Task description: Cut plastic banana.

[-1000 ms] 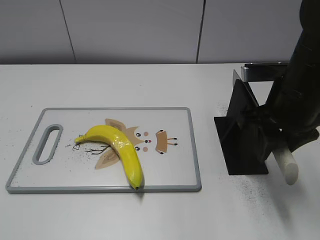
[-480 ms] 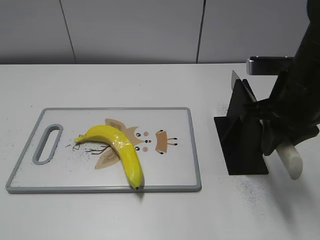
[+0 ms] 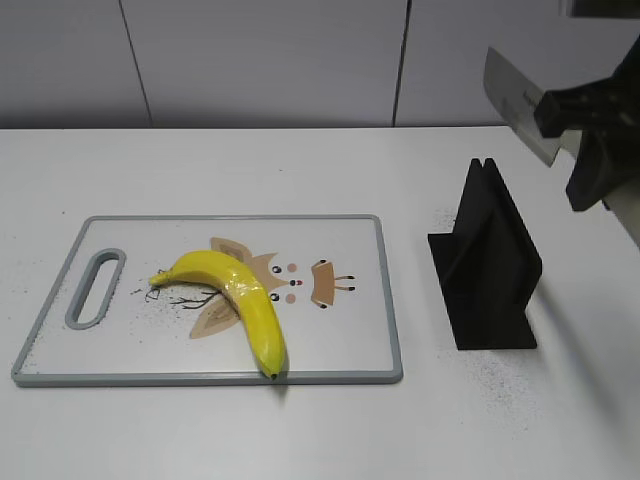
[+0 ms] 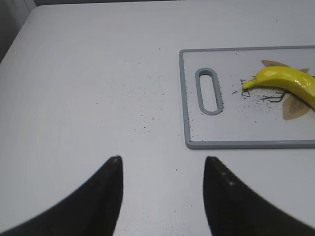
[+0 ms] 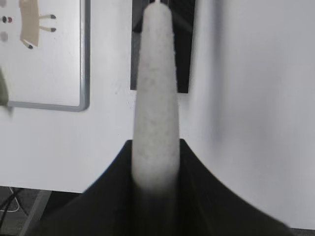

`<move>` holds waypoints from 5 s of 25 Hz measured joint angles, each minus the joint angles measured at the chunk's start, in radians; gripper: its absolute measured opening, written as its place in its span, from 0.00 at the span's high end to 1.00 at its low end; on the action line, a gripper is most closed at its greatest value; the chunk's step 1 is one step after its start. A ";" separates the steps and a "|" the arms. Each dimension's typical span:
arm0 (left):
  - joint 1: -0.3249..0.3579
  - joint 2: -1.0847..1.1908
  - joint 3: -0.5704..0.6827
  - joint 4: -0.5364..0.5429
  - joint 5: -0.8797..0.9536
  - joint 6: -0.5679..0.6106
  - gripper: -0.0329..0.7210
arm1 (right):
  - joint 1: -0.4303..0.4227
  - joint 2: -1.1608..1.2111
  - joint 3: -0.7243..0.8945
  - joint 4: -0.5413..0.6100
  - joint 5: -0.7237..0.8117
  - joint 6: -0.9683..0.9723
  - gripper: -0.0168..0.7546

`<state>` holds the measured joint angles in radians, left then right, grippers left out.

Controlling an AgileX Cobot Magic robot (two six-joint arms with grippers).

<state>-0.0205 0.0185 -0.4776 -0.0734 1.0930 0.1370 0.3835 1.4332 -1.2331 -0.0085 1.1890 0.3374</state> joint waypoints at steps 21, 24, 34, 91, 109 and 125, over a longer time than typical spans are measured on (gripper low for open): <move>0.000 0.253 -0.076 0.049 -0.172 0.103 0.30 | 0.000 0.079 -0.116 0.028 -0.002 -0.716 0.77; 0.000 0.408 -0.112 -0.003 -0.219 0.167 0.20 | 0.000 0.106 -0.134 0.059 -0.006 -0.826 0.77; -0.156 0.907 -0.410 -0.106 -0.112 0.599 0.15 | 0.000 0.265 -0.294 0.138 0.024 -1.058 0.77; -0.394 1.885 -0.637 -0.286 -0.275 0.962 0.96 | 0.141 0.729 -0.307 0.290 -0.207 -1.600 0.77; -0.397 1.719 -0.837 -0.161 -0.041 0.967 0.95 | 0.145 0.513 -0.297 0.292 -0.211 -1.579 0.77; -0.397 1.679 -0.856 -0.215 -0.044 0.950 0.64 | 0.145 0.465 -0.344 0.283 -0.192 -1.580 0.77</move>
<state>-0.4173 1.6972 -1.3335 -0.2887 1.0492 1.0868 0.5286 1.8986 -1.5773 0.2741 0.9966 -1.2428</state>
